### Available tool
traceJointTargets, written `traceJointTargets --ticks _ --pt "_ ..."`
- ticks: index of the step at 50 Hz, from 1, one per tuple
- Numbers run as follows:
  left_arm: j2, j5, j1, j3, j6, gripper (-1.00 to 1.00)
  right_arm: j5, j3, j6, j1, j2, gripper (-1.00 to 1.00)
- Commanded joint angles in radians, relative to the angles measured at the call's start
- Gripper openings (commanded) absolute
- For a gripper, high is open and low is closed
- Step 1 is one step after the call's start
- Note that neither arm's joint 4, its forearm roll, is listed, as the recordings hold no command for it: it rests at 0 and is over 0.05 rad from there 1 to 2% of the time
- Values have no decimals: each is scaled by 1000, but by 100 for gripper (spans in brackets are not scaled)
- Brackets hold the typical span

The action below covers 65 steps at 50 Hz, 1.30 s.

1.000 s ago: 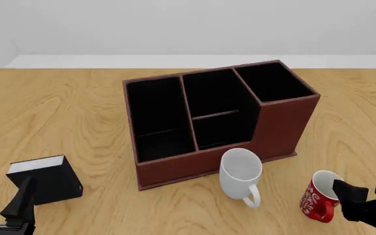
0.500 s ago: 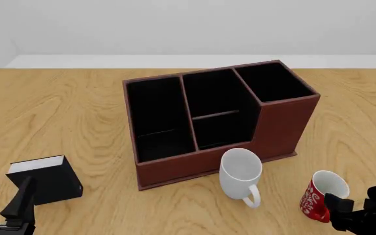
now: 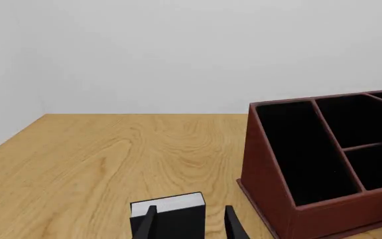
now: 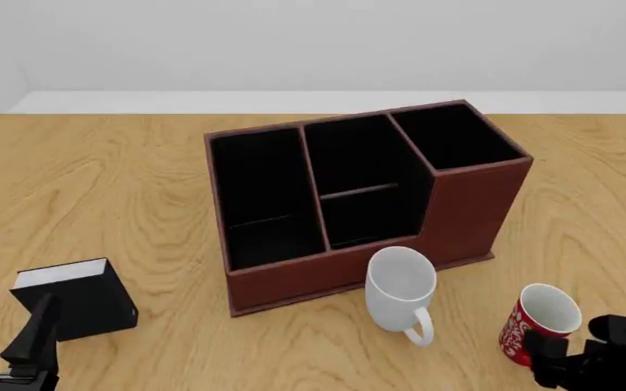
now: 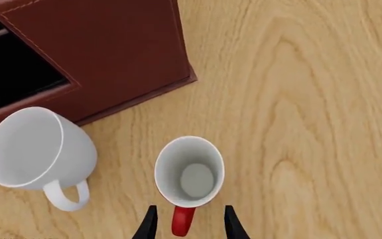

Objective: Pick up the red mug and place it to the right of the caddy.

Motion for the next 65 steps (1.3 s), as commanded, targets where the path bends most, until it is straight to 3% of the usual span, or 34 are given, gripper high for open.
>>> traceJointTargets --ticks 1,23,29,30,38,43,47,50,55,65 --pt "0 0 0 0 0 100 -43 26 20 17 32 100" --pt "0 0 0 0 0 100 -113 70 46 31 75 100" --pt "0 0 0 0 0 100 -84 63 36 24 52 100" --pt "0 0 0 0 0 100 -77 60 33 25 47 -100" --pt "0 0 0 0 0 100 -23 38 9 1 -4 -100" --pt "0 0 0 0 0 100 28 6 -67 -29 -55 -100" --pt "0 0 0 0 0 100 23 9 -70 -42 -52 -100" --pt "0 0 0 0 0 100 55 -8 -114 -64 -93 -100" --pt "0 0 0 0 0 100 81 -35 -139 -82 -131 -100" --pt "0 0 0 0 0 100 42 -96 -188 -130 -111 -100"
